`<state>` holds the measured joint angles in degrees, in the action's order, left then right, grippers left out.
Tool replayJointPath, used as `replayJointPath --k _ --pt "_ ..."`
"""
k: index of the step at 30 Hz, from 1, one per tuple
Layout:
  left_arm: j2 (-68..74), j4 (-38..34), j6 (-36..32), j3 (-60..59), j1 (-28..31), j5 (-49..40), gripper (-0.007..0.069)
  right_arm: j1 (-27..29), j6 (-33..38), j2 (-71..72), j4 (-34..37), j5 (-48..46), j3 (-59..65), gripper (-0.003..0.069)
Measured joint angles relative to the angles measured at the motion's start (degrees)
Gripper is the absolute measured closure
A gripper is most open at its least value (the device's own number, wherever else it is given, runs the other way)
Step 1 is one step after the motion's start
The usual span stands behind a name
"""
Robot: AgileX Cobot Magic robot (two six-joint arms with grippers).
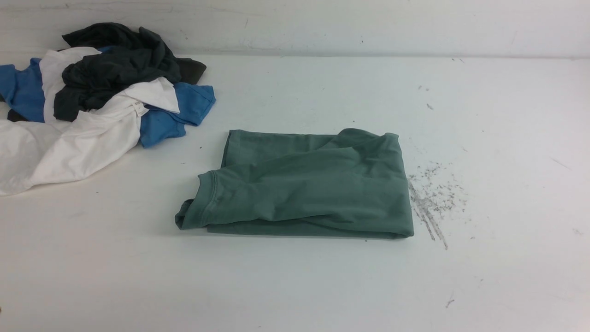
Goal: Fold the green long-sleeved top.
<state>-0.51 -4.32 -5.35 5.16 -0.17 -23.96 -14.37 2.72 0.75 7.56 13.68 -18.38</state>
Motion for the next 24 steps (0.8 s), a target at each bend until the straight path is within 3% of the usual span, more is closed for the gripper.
replayJointPath --k 5,24 --pt "-0.1 2.2 0.0 -6.4 0.0 1.7 0.0628 0.0 0.1 0.0 0.0 0.0 0.0 0.0673" --pt "-0.1 2.4 0.3 -6.5 0.0 1.7 0.0628 0.0 0.1 0.0 0.0 0.0 0.0 0.0673"
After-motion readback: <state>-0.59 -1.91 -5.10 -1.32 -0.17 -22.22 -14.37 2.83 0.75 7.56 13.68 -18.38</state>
